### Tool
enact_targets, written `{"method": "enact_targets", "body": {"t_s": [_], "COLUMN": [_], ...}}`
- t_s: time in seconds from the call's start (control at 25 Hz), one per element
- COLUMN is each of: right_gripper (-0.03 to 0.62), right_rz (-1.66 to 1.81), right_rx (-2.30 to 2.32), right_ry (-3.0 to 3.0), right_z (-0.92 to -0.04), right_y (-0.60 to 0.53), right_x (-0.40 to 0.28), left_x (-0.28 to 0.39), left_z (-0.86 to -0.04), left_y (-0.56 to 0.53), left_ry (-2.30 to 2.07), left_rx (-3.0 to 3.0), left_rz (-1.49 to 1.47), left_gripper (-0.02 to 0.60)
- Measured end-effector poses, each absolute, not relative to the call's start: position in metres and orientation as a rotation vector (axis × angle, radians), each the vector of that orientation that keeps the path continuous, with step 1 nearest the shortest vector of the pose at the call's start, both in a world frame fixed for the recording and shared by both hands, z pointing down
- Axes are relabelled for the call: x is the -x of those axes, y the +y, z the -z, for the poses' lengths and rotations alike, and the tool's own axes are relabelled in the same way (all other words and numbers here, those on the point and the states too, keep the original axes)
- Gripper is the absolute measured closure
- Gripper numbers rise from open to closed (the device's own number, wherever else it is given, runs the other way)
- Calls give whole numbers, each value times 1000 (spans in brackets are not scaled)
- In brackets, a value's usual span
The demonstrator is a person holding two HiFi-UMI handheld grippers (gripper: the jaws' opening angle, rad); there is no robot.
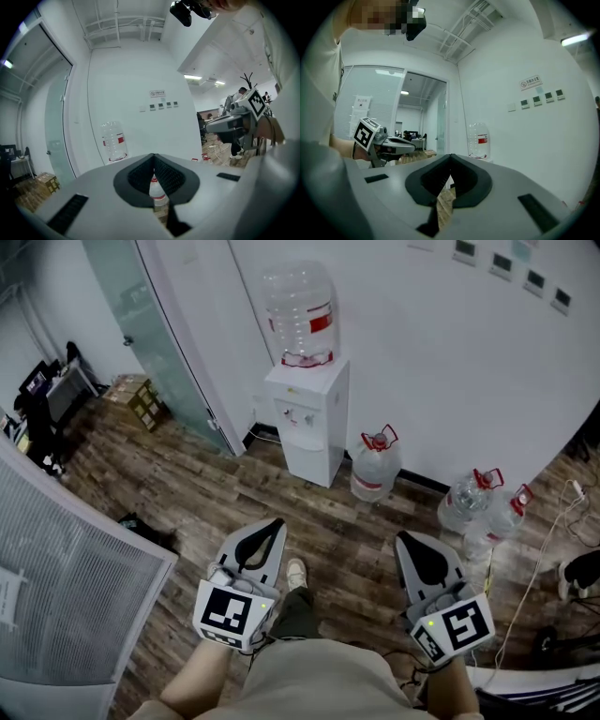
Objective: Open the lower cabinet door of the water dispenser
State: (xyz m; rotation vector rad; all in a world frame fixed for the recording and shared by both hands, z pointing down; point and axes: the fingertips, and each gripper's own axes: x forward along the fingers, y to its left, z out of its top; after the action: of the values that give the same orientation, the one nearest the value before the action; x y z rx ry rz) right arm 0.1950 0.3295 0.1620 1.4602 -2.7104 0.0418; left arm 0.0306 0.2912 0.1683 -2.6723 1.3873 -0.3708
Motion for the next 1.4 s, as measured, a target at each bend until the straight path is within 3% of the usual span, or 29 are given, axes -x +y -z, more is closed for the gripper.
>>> {"method": "enact_targets", "body": {"t_s": [0.92,1.4], "right_gripper": [588,588], "right_rz": [-171,-153], "right_rx": [-1368,-1394], "right_ry": [-2647,-2618], "right_z": [-156,-156], "right_y": [2,-65], "right_x": [-51,-17], "left_x": [104,144], "left_z": [-185,-184], "left_y": [-19,-86], "left_ry": [1394,1424], "left_rx": [2801,2807], "left_rz": [433,368], "left_gripper": [575,575]}}
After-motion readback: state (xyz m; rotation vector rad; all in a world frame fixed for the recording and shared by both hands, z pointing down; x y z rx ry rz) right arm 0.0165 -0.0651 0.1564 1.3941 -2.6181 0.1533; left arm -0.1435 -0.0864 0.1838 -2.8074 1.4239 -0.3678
